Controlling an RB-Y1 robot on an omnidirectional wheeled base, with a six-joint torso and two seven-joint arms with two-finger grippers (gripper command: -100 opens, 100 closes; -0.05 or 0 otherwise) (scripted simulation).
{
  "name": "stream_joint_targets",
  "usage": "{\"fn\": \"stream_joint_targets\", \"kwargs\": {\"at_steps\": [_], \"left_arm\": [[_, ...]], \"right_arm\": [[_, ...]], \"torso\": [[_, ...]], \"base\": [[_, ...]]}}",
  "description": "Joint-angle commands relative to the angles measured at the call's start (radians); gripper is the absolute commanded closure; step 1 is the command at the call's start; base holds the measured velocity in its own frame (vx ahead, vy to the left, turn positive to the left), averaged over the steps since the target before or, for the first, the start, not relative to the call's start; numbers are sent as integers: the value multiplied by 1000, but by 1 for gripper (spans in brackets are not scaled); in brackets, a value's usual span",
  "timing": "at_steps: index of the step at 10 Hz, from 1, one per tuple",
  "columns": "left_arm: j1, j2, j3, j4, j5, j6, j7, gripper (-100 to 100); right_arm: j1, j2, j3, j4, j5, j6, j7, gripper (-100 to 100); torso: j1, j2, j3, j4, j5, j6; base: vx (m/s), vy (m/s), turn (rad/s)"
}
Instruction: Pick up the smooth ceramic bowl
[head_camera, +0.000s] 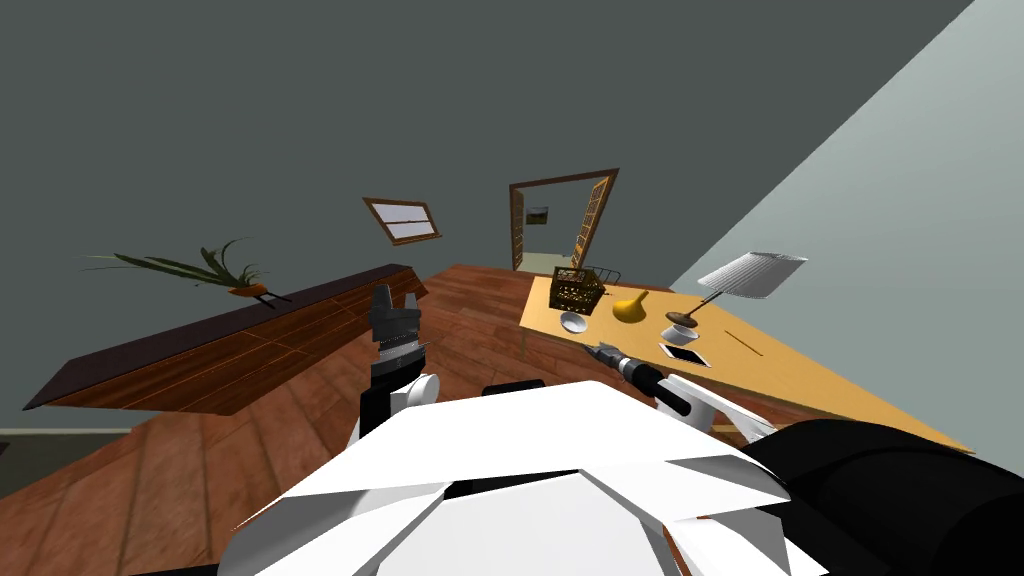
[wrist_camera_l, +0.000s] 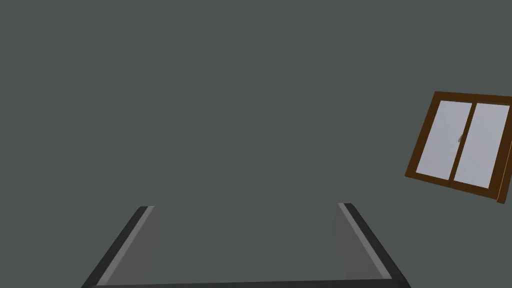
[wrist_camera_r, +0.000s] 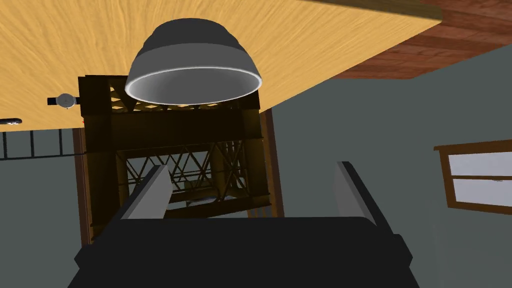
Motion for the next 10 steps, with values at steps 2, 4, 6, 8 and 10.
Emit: {"fn": "stream_joint_targets", "kwargs": {"at_steps": [2, 4, 6, 8, 10], "left_arm": [[0, 0, 0, 0, 0, 0, 0, 0], [0, 0, 0, 0, 0, 0, 0, 0], [0, 0, 0, 0, 0, 0, 0, 0], [0, 0, 0, 0, 0, 0, 0, 0], [0, 0, 0, 0, 0, 0, 0, 0]], "right_arm": [[33, -62, 37, 47, 15, 69, 50, -100], [43, -88, 56, 75, 20, 98, 71, -100], [53, -111, 76, 102, 24, 123, 91, -100], [72, -150, 116, 153, 30, 169, 129, -100], [90, -177, 157, 198, 34, 210, 163, -100]], "torso": [[0, 1, 0, 0, 0, -1], [0, -3, -2, -1, 0, -1], [-1, -1, -1, 0, 0, -1], [-1, 0, 0, 0, 0, -1], [-1, -5, -3, -1, 0, -1]], "base": [[90, 60, 250], [129, 46, 220], [93, 35, 160], [117, 40, 260], [186, 37, 273]]}}
